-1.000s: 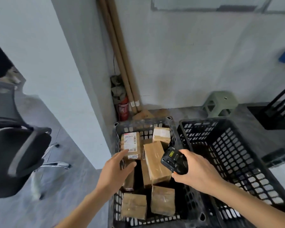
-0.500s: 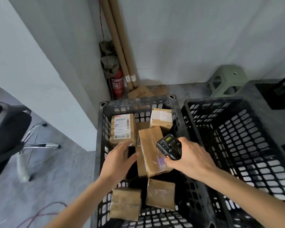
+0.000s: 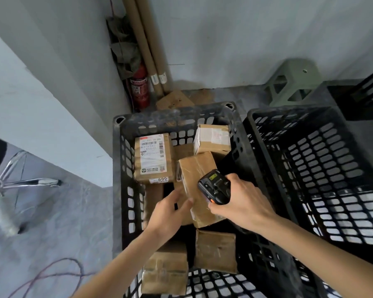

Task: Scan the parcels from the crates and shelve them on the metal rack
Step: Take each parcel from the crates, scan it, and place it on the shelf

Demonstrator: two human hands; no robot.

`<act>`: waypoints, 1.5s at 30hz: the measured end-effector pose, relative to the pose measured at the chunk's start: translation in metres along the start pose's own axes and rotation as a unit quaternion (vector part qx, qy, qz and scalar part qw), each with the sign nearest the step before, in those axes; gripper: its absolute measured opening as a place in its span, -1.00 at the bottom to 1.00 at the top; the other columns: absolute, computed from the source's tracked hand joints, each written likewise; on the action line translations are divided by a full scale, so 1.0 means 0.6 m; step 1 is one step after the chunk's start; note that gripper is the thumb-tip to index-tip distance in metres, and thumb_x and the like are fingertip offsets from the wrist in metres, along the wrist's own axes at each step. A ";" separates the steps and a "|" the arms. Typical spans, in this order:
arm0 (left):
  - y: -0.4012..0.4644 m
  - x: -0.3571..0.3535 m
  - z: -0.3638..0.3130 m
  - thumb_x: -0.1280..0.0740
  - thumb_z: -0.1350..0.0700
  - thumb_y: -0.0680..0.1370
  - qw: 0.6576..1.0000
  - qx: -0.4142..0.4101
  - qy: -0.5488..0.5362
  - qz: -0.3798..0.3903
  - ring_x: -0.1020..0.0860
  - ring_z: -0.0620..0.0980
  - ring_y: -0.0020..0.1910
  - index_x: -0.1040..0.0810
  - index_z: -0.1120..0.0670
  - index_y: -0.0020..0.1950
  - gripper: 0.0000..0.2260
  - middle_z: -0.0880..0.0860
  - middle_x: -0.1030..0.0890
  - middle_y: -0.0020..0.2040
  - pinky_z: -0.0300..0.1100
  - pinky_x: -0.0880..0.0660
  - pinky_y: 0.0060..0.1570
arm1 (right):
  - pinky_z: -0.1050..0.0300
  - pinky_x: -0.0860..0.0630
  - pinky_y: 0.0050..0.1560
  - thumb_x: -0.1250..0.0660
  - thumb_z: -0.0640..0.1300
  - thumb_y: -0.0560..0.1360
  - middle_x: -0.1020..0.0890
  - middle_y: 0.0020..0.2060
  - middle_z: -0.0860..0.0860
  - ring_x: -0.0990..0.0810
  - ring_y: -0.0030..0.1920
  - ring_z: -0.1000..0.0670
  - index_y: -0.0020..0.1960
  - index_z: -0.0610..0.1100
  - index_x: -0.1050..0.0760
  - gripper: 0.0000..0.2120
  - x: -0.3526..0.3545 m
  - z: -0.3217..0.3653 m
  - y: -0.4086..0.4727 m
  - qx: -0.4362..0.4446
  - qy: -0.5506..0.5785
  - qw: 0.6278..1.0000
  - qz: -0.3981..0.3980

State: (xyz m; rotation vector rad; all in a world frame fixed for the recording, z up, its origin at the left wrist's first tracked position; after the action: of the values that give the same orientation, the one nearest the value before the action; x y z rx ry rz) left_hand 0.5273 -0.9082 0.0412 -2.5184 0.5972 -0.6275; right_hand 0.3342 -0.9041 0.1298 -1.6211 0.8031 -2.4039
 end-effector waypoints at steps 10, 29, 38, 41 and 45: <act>-0.017 0.000 -0.029 -0.30 -0.07 0.66 0.990 -0.038 -0.132 0.029 -0.59 -0.27 0.23 -0.37 -0.12 0.55 -0.55 -0.22 -0.66 0.21 -0.19 -0.50 0.31 | 0.05 -0.65 -0.03 -0.47 0.37 0.27 -0.63 0.00 0.18 -0.63 0.00 0.12 0.35 0.12 -0.37 -0.26 0.014 0.009 -0.018 0.012 0.053 0.998 -0.020; -0.286 0.071 -0.400 -0.53 -0.14 0.45 0.965 -0.172 -0.199 0.018 -0.60 -0.14 0.16 -0.42 -0.37 0.40 -0.44 -0.16 -0.61 0.19 -0.13 -0.63 0.09 | 0.31 -0.57 0.03 -0.62 0.19 0.29 -0.67 -0.02 0.31 -0.62 0.01 0.33 0.29 0.21 -0.43 -0.35 0.358 0.001 -0.378 0.044 0.234 0.947 -0.216; -0.487 0.005 -0.585 -0.53 -0.08 0.38 0.950 -0.244 -0.195 0.020 -0.66 -0.06 0.12 -0.55 -0.07 0.34 -0.46 -0.09 -0.69 0.08 -0.06 -0.63 0.08 | 0.33 -0.55 0.02 -0.62 0.16 0.27 -0.63 0.04 0.30 -0.60 0.09 0.27 0.20 0.23 -0.52 -0.45 0.512 -0.076 -0.674 0.066 0.242 0.912 -0.326; -0.565 -0.035 -0.646 -0.53 -0.01 0.43 0.939 -0.277 -0.200 0.039 -0.68 -0.01 0.10 -0.54 -0.08 0.36 -0.49 -0.04 -0.71 0.09 0.02 -0.62 0.12 | 0.52 -0.47 -0.08 -0.65 -0.02 0.35 -0.63 -0.01 0.45 -0.60 0.03 0.37 0.11 0.25 -0.50 -0.54 0.539 -0.117 -0.781 0.055 0.274 0.897 -0.343; -0.664 -0.110 -0.731 -0.50 0.09 0.51 0.924 -0.303 -0.194 0.127 -0.68 -0.02 0.13 -0.47 -0.18 0.44 -0.47 -0.04 -0.71 0.14 0.08 -0.58 0.20 | 0.38 -0.52 0.00 -0.62 0.03 0.38 -0.66 -0.02 0.40 -0.62 0.03 0.34 0.14 0.23 -0.54 -0.59 0.566 -0.179 -0.909 0.019 0.317 0.872 -0.373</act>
State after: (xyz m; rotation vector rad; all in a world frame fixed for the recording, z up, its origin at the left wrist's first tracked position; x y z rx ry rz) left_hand 0.3609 -0.7061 0.5768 -2.9242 1.0658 0.1952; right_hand 0.1963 -0.5359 0.6494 -1.2511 0.1502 -3.5644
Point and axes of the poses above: each hand's wrist, its own y-axis towards the middle knuckle, its own x-axis out of the back of the hand, z = x × y, the point moved 10 cm from there along y, towards the middle knuckle
